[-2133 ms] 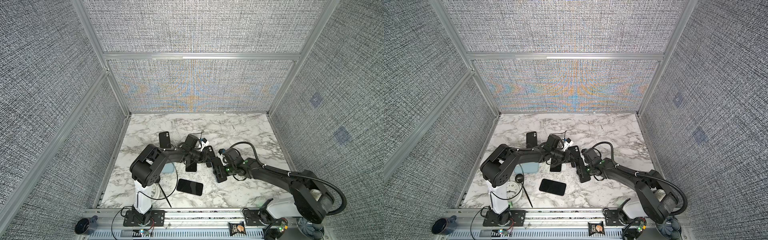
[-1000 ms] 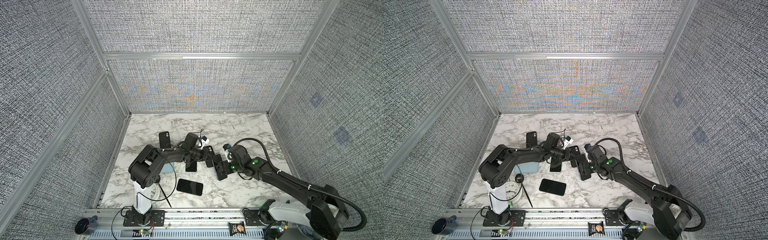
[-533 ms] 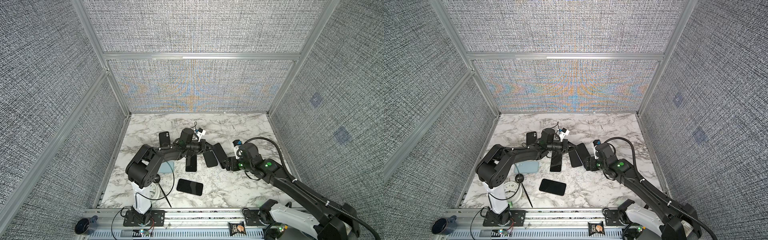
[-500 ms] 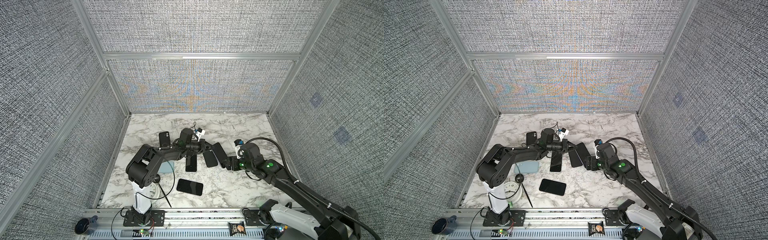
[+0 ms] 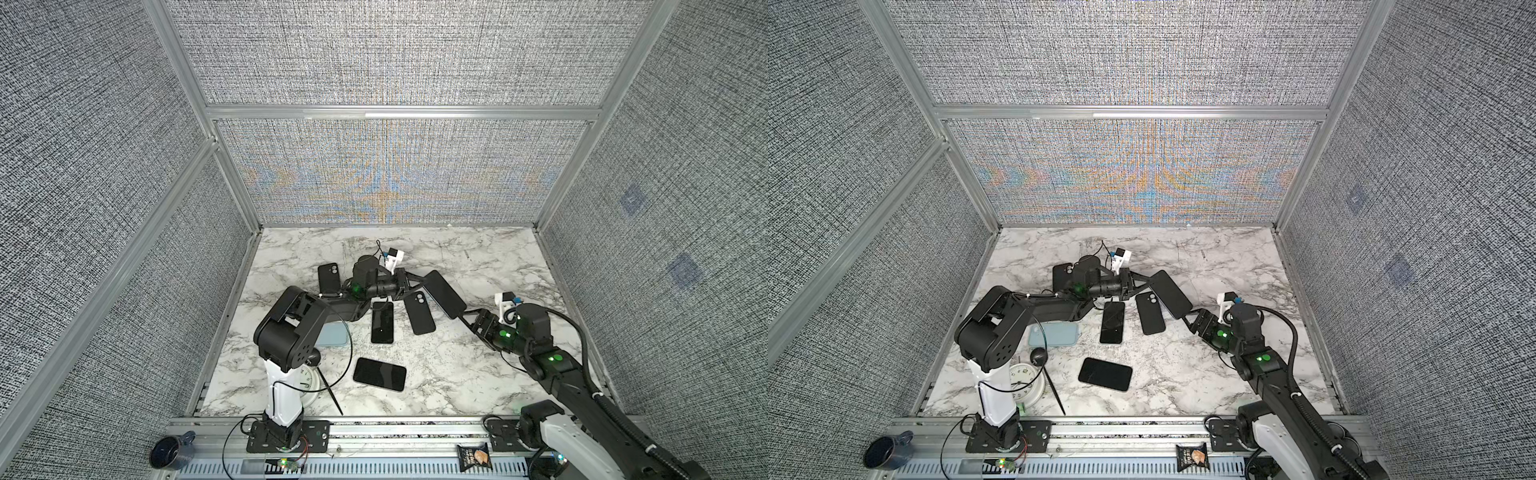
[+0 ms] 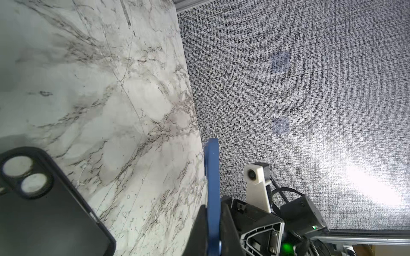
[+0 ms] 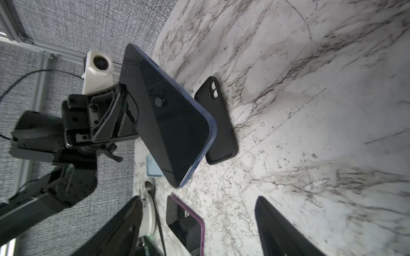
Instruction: Put the phone into the phone case
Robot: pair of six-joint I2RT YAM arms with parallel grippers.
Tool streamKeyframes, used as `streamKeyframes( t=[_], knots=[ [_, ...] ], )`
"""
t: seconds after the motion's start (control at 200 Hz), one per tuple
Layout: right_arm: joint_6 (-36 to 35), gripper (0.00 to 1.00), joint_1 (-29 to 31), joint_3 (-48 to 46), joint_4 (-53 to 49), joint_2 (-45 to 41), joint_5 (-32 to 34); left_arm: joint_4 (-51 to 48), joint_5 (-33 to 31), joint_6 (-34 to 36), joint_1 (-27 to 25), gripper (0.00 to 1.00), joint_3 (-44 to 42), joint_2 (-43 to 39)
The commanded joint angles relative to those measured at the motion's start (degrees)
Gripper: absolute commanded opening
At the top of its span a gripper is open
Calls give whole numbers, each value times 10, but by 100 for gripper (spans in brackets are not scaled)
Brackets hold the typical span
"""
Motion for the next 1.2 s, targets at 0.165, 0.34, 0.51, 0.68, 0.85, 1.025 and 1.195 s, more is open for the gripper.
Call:
streamKeyframes(
  t=[0.165, 0.34, 0.51, 0.68, 0.85, 1.025, 1.195],
  knots=[
    [106, 77, -25, -34, 222, 47, -64, 112, -7, -65, 3, 2, -2, 19],
    [113, 71, -27, -33, 272, 82, -65, 143, -10, -85, 3, 2, -8, 22],
    [129, 65, -28, -40, 345, 122, -70, 162, -14, -95, 2, 2, -13, 23],
    [155, 59, -27, -47, 442, 171, -76, 178, -16, -104, 2, 2, -21, 23],
    [170, 50, -27, -49, 498, 206, -78, 198, -18, -117, 2, 2, -25, 22],
    [173, 37, -28, -52, 515, 214, -78, 218, -20, -129, 2, 2, -26, 41],
    [166, 29, -28, -53, 496, 197, -73, 229, -23, -134, 2, 2, -31, 45]
  ],
)
